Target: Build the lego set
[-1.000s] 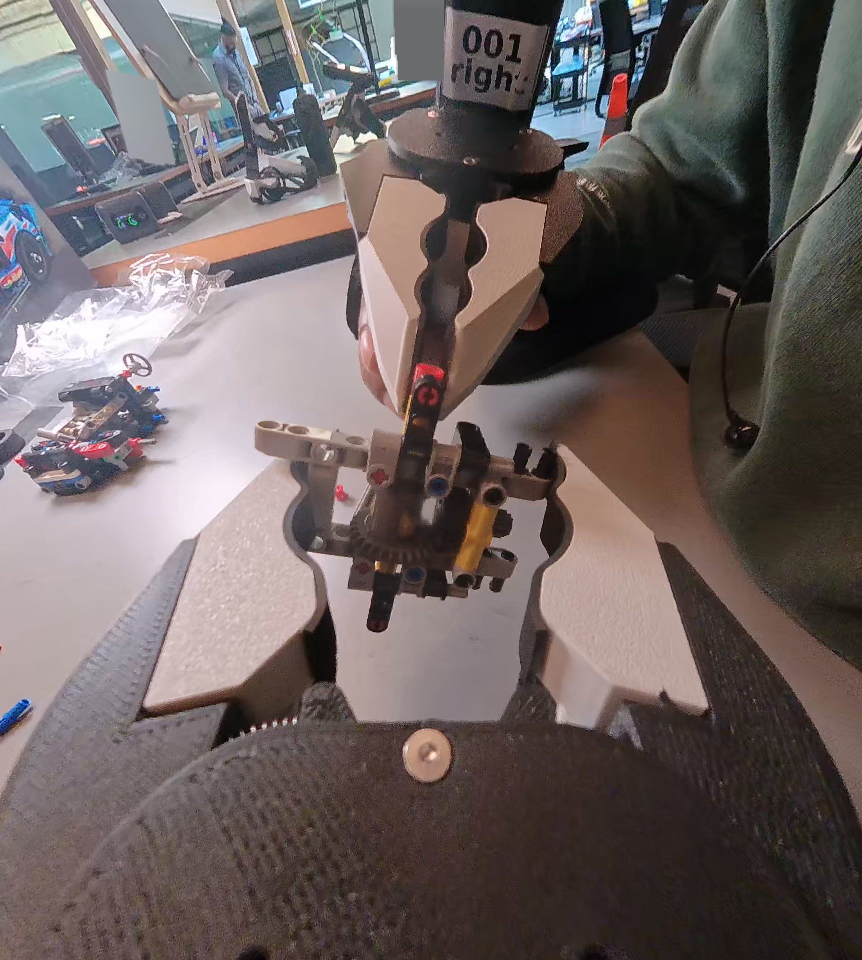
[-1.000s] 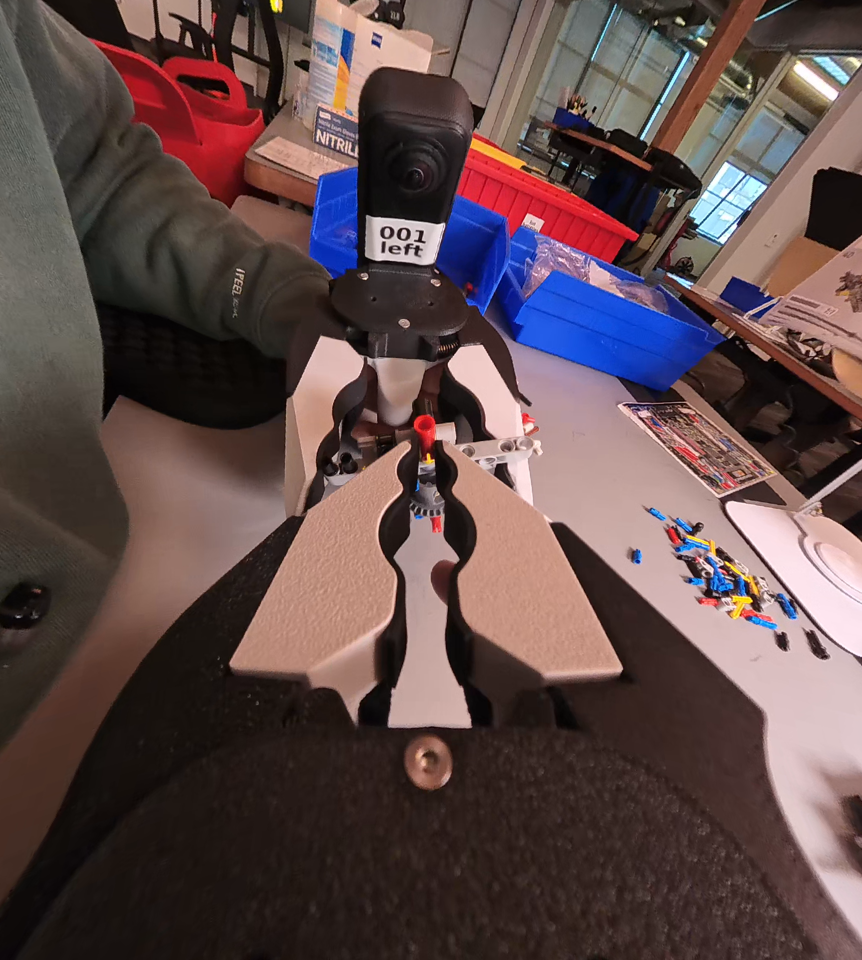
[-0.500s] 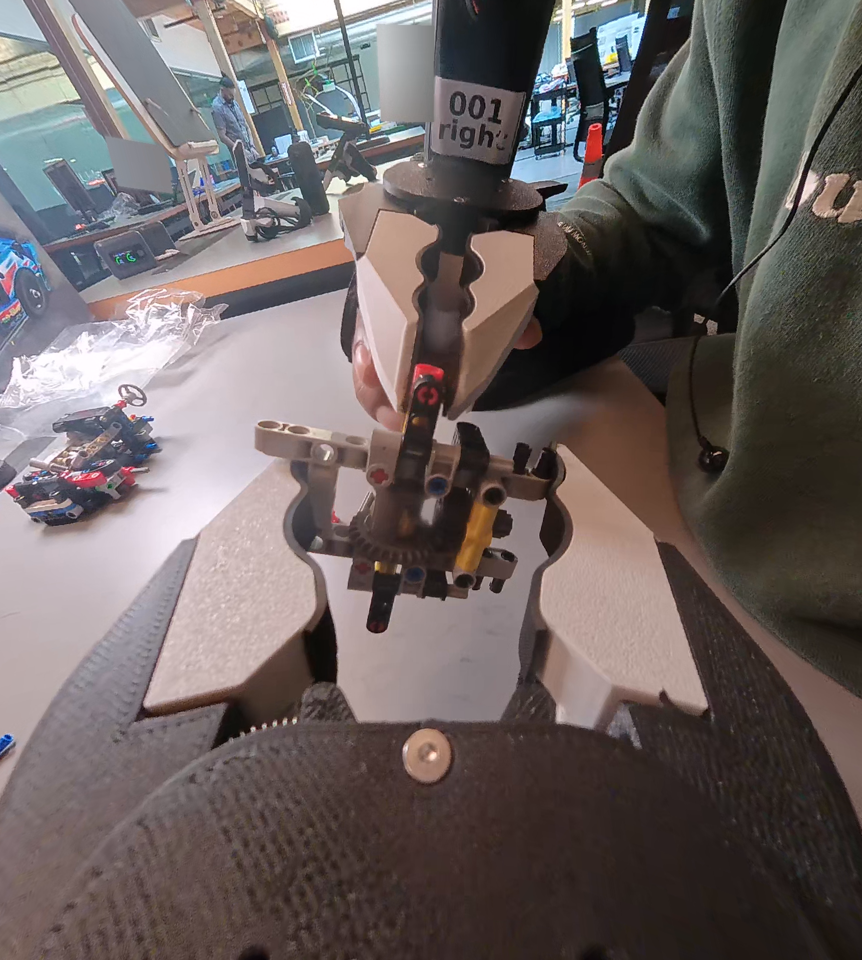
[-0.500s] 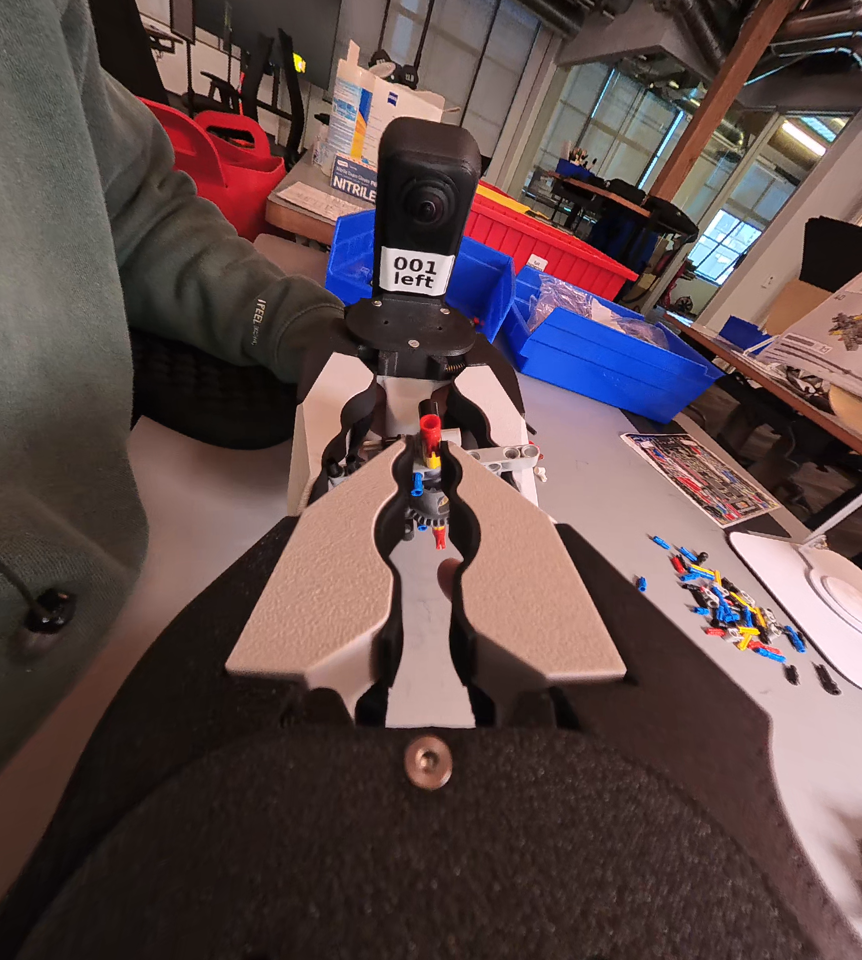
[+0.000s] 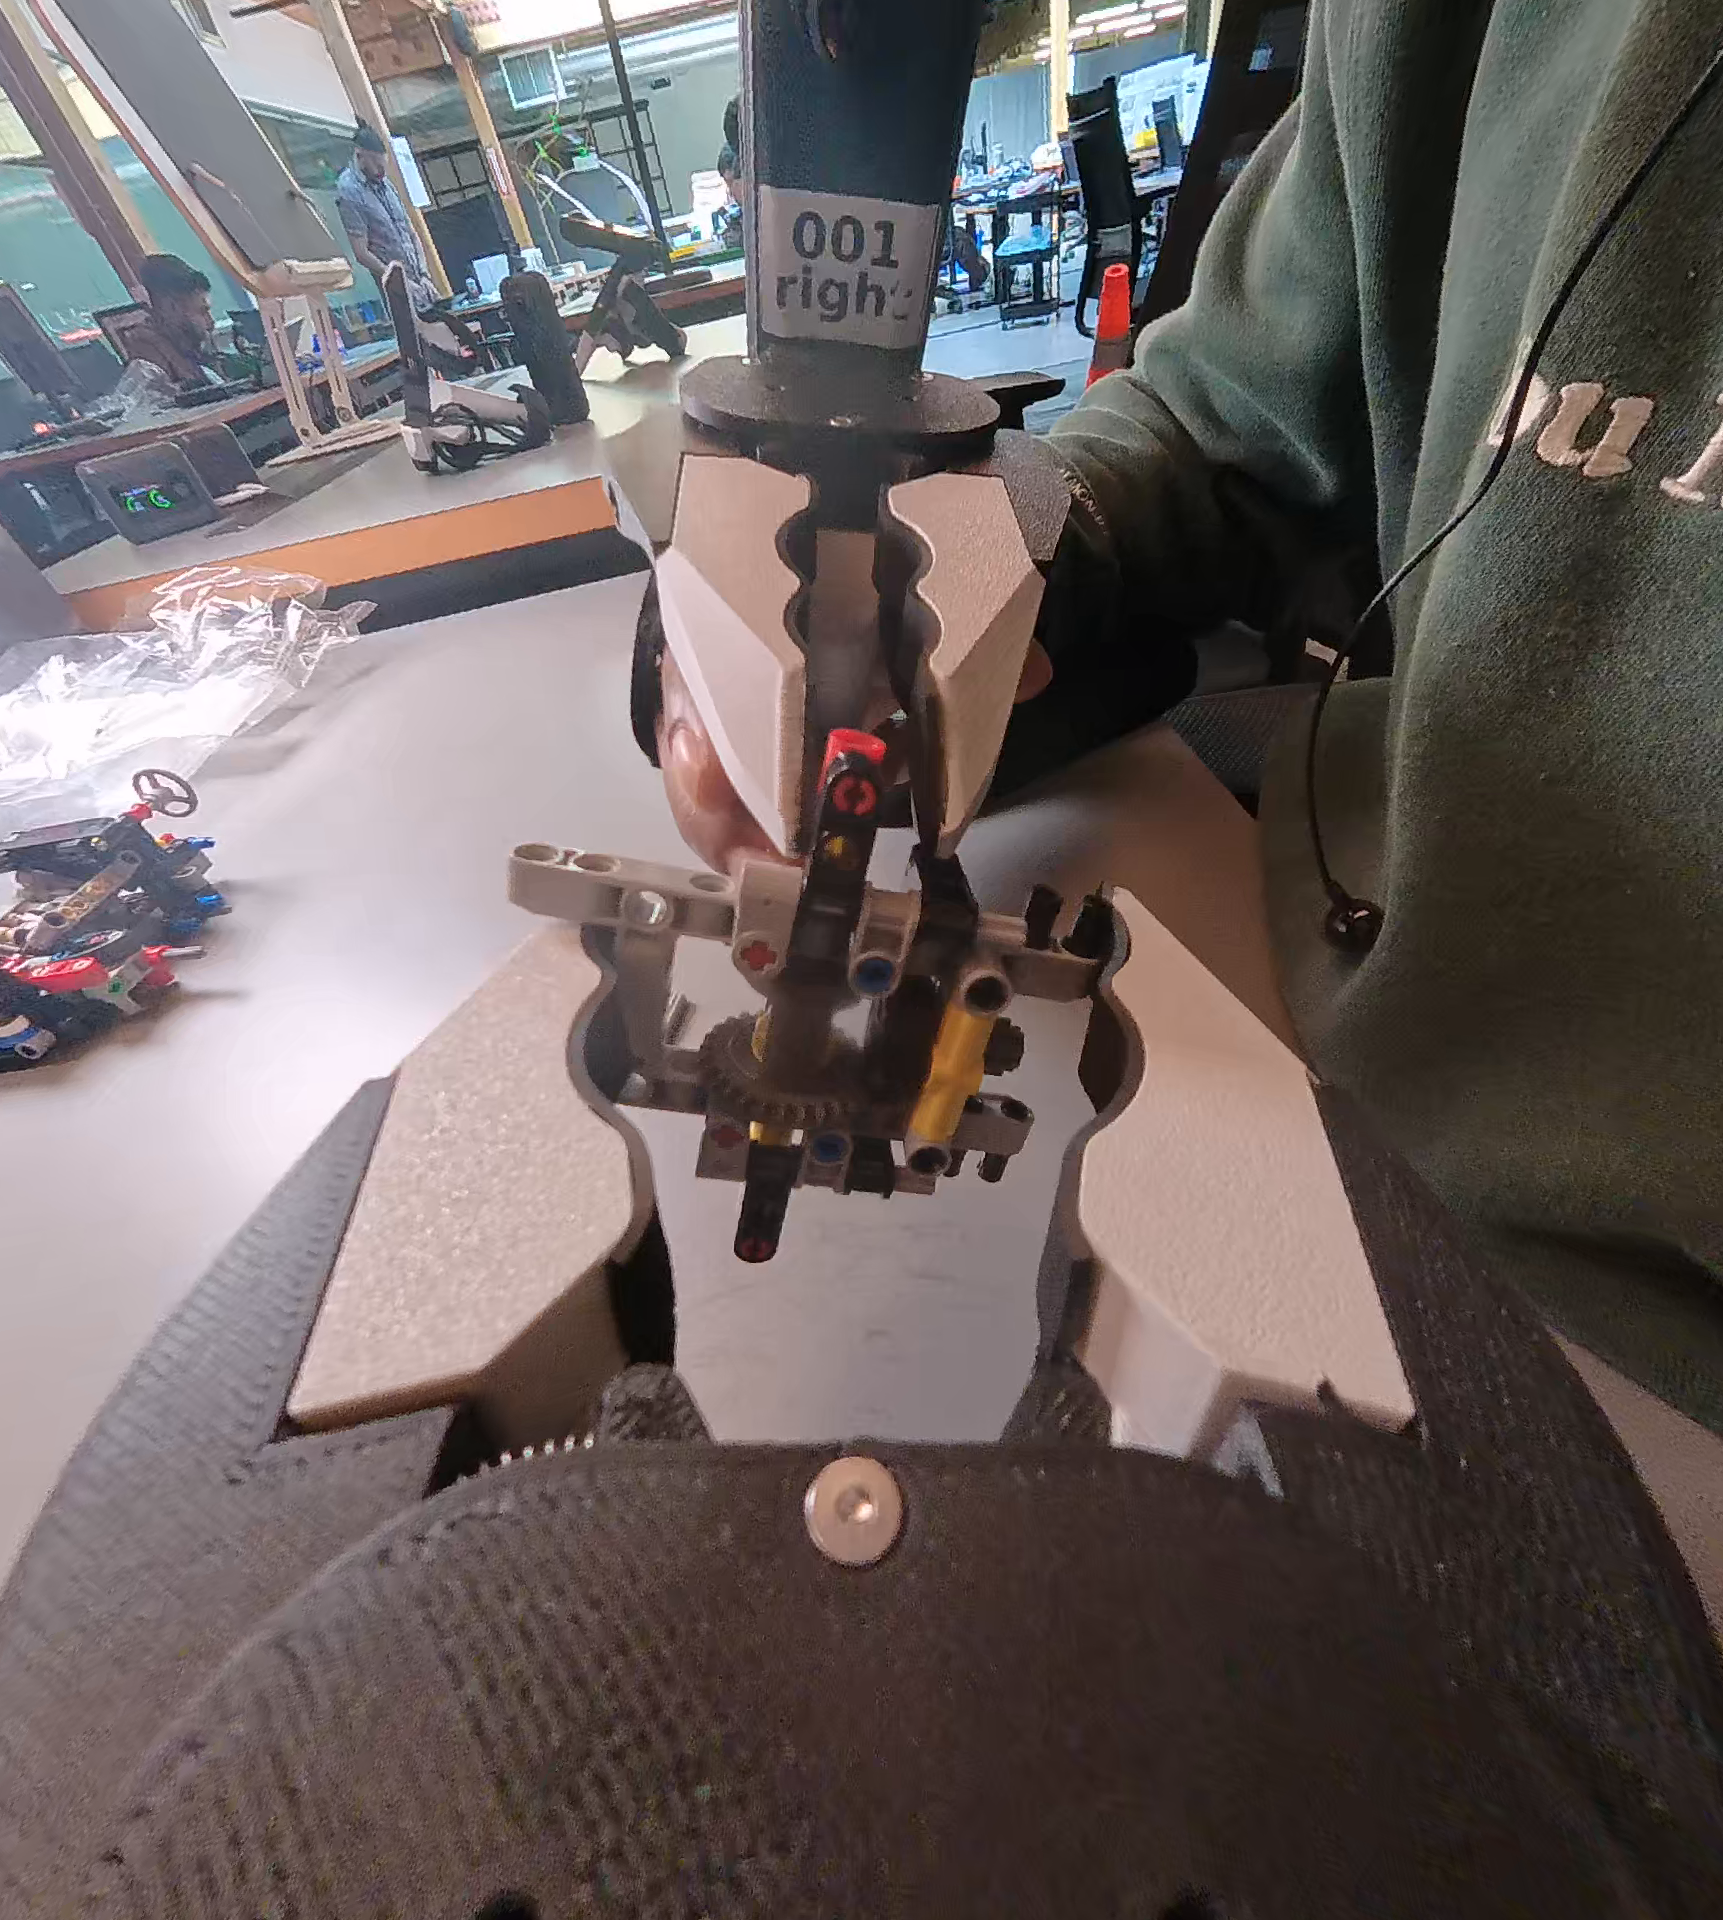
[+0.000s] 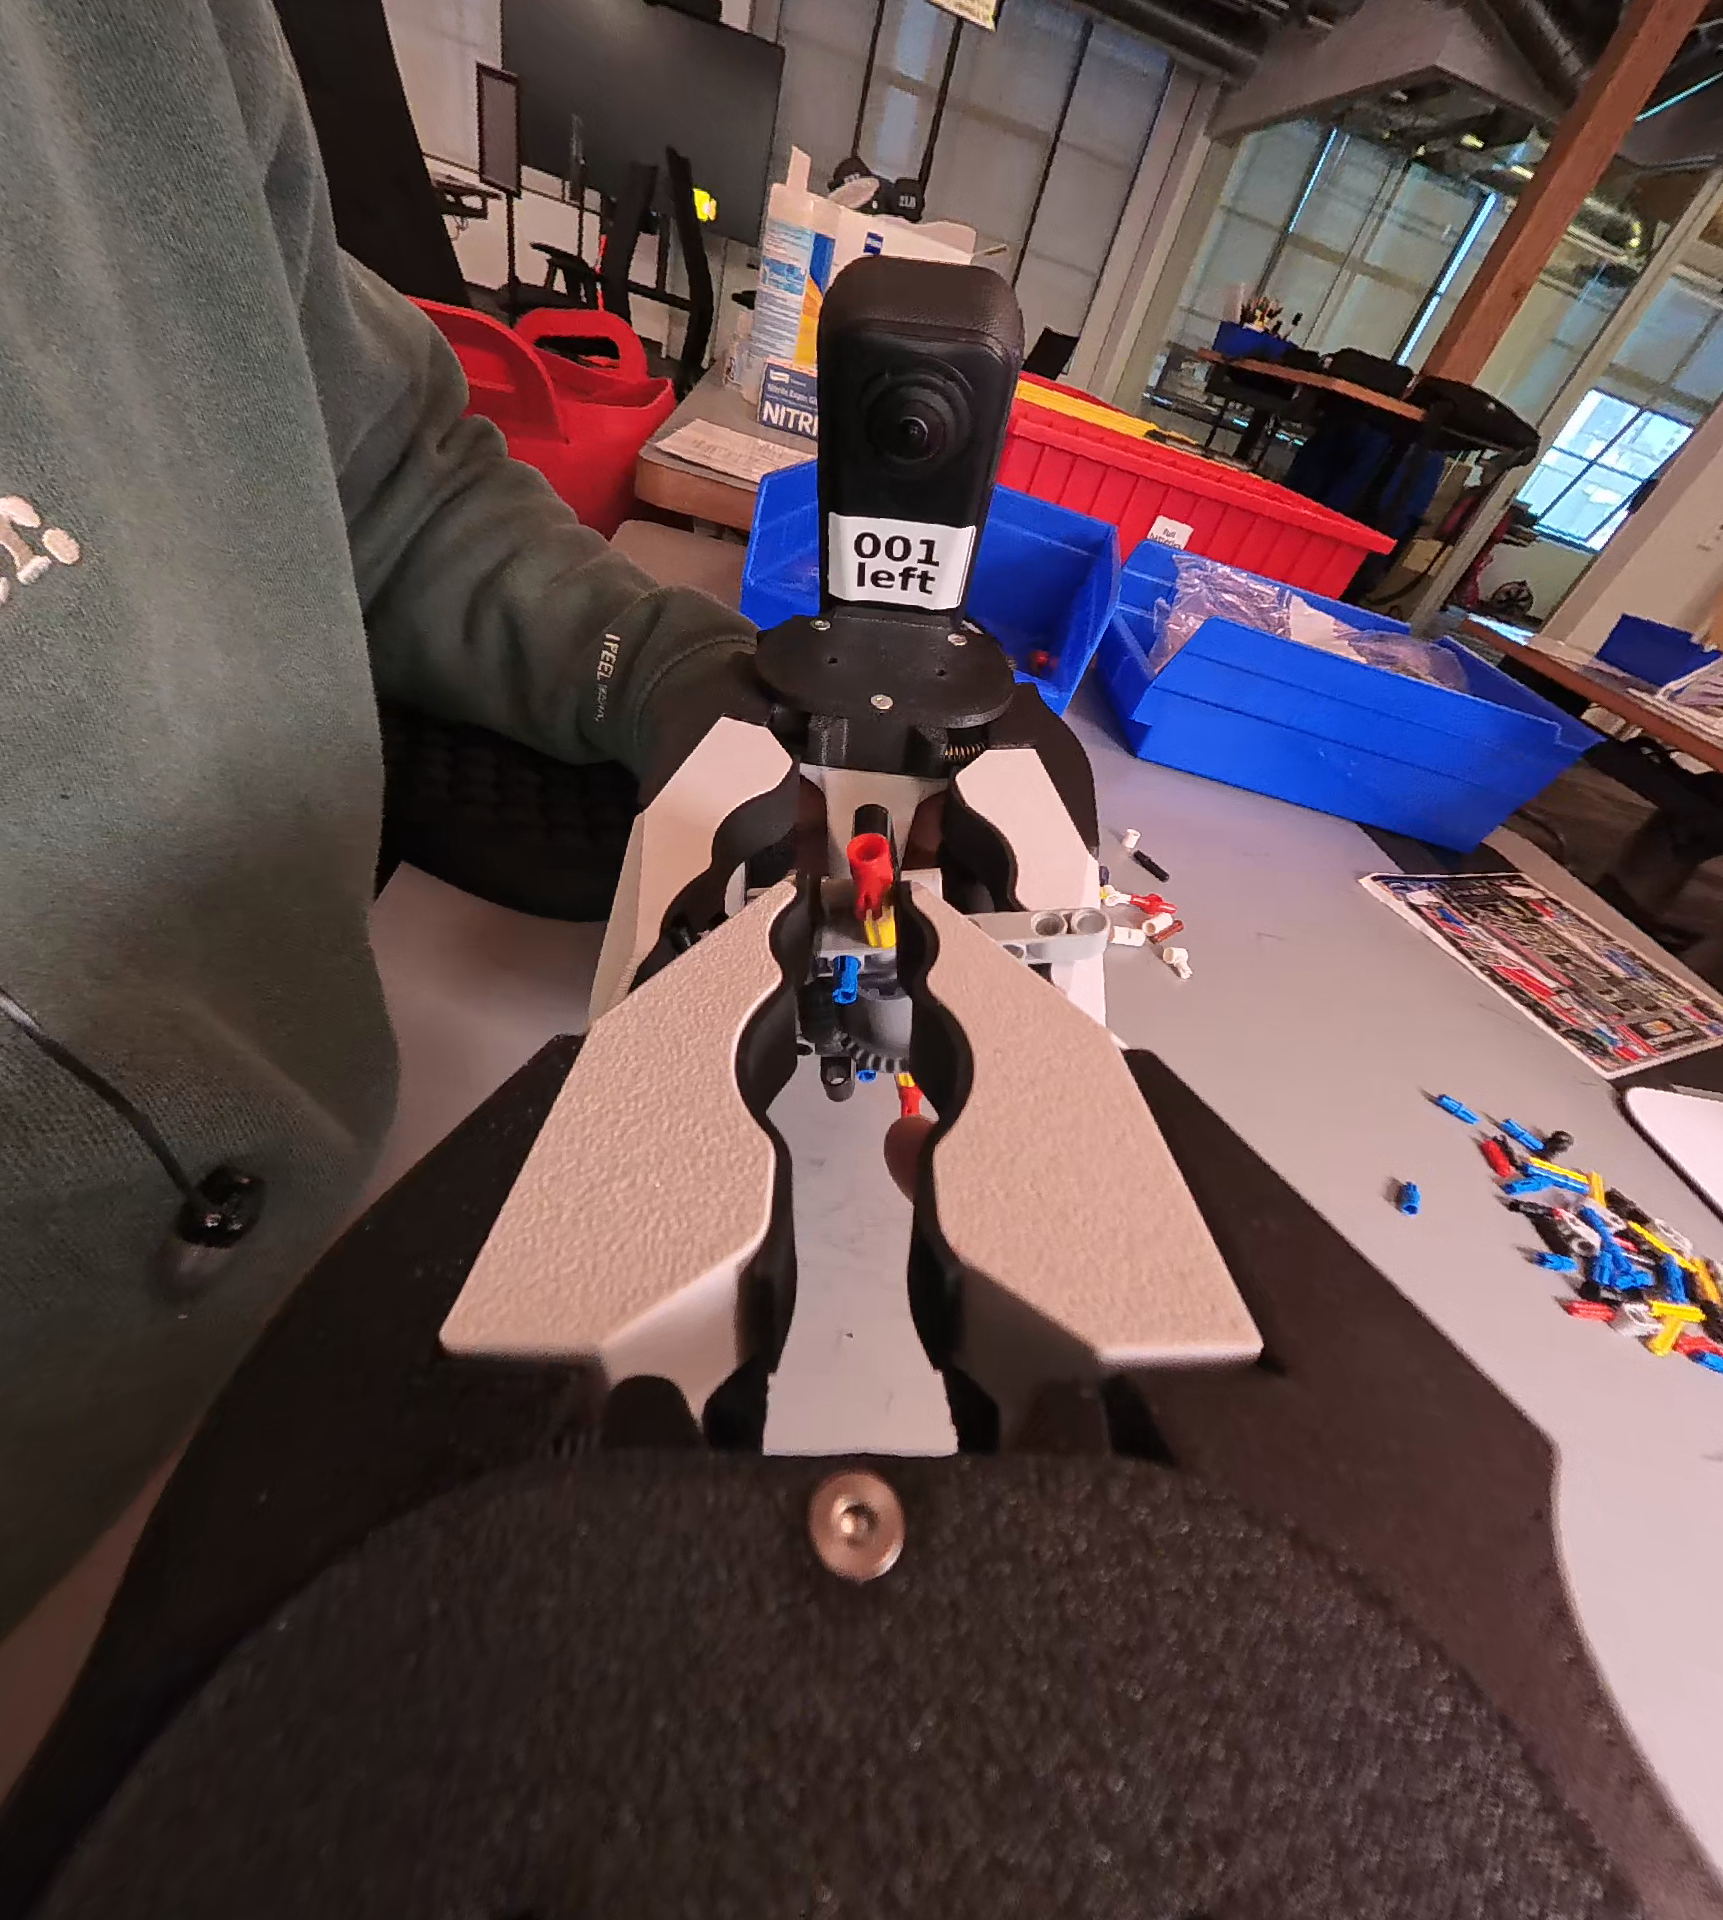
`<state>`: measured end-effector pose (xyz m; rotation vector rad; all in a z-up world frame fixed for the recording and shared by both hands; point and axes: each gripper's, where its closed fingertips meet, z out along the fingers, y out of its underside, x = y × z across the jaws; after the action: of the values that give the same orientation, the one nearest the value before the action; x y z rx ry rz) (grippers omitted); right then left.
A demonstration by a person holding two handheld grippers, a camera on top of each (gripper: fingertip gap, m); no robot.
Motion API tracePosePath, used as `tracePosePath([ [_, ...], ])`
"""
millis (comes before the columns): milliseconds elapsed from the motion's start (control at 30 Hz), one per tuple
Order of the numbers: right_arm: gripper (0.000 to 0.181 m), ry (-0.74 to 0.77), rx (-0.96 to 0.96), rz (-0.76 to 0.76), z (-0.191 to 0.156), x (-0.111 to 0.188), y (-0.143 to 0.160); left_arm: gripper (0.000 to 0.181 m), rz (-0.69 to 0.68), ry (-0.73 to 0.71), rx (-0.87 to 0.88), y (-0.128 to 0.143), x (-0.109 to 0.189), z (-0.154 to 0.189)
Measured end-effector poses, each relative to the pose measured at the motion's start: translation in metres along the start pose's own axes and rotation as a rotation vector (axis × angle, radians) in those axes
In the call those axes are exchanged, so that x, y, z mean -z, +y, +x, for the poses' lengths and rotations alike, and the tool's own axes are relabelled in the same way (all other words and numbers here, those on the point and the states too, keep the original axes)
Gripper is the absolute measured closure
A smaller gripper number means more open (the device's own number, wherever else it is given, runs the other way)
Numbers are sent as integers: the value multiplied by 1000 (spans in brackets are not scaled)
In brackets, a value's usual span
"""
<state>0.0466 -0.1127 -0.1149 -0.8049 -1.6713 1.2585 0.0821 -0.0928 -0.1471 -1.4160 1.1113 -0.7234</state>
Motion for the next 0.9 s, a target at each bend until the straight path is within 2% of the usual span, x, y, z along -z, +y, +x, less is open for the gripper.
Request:
tracePosePath([
  [900, 169, 15, -6, 3, 4, 1, 0, 94, 3, -8, 12, 0, 2, -3],
])
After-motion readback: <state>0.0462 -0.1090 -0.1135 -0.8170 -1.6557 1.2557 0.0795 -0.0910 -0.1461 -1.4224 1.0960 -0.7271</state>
